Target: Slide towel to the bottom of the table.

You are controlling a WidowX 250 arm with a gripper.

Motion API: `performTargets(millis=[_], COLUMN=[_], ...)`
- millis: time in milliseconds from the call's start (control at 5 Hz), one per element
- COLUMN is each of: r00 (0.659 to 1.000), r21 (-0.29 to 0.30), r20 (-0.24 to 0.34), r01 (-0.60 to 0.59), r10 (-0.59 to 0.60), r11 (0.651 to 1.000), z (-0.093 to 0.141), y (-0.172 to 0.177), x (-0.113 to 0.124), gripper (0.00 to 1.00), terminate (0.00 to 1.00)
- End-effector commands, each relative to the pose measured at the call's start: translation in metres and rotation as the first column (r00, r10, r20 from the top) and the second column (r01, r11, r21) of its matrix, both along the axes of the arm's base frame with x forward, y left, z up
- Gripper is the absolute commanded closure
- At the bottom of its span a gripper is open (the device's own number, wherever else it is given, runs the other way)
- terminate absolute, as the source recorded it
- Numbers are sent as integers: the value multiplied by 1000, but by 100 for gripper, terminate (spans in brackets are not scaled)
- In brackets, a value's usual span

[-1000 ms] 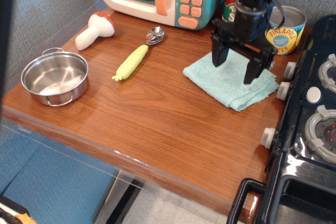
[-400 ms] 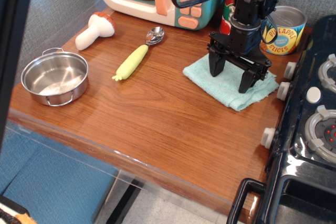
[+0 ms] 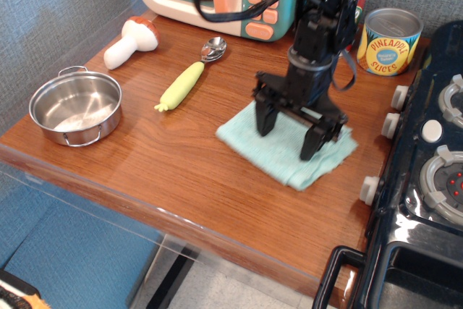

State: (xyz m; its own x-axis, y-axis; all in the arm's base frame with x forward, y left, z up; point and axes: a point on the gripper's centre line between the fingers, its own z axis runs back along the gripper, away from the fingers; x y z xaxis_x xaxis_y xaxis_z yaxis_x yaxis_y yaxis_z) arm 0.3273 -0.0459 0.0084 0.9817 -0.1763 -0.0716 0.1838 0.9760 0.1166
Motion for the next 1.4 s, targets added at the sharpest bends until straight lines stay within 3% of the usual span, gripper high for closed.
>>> performTargets(millis=[0, 200, 400, 600, 800, 1000, 1200], r00=[998, 996, 994, 999, 990, 983, 983], r21=[69, 74, 47, -5, -88, -140, -159], r20=[-53, -68, -81, -1, 137, 181, 184], r01=[-34, -45, -65, -36, -23, -15, 4], r10=[38, 51, 69, 36, 35, 40, 26], r11=[997, 996, 997, 999, 996, 990, 987], z=[9, 6, 1, 20, 66, 96, 103], y=[3, 7, 11, 3, -5, -4, 2], x=[-73, -91, -94, -77, -65, -67, -72], gripper=[0, 0, 0, 0, 0, 0, 0], terminate=[0, 0, 0, 0, 0, 0, 0])
